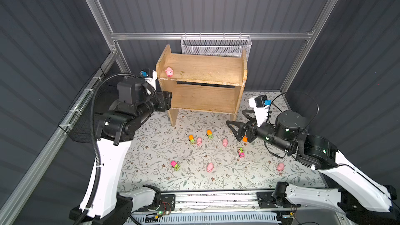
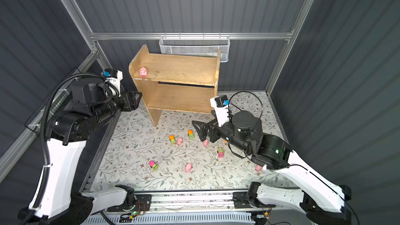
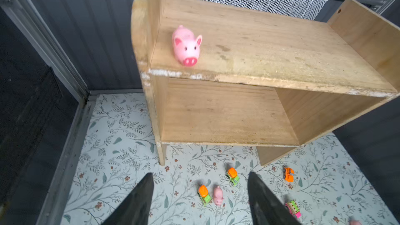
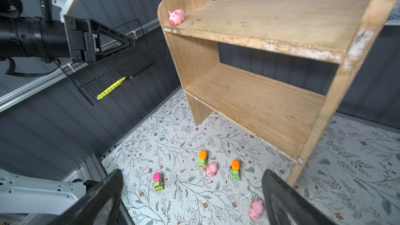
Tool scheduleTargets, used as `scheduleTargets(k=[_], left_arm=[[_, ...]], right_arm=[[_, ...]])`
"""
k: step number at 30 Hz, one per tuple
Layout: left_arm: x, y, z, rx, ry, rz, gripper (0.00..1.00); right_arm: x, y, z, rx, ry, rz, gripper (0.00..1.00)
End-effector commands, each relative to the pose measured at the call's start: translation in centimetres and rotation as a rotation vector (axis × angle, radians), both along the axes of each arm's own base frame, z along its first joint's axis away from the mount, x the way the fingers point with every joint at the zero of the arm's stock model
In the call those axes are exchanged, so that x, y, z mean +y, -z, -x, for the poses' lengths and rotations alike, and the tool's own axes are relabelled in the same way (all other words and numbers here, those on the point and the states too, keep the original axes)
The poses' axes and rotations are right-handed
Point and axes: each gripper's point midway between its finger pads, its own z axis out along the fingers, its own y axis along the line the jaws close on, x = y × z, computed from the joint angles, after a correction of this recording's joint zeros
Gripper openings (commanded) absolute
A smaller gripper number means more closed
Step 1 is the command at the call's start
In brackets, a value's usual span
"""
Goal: Place and organize the plastic toys onto the shelf
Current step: 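Open the left gripper, release the pig, and swing down toward the table toys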
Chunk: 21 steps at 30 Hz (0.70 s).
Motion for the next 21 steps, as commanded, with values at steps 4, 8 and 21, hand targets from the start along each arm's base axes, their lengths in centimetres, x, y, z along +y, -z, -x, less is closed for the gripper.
scheduleTargets(k=[4,8,21], left_arm=[[0.7,5.2,4.5,0.106,-0.030,0.141,0.70],[0.1,10.6,6.6,0.222,-0.009,0.202,0.71],[-1.4,21.6,9.3,0.397,0.030,0.322,0.70]], right_arm=[[0.4,3.1,1.3,0.053,0.027,0.033,0.99],[1.1,5.5,2.3,0.079,0.033,0.063,0.99],[1.0,13.3,4.5,0.183,0.062,0.095,0.99]])
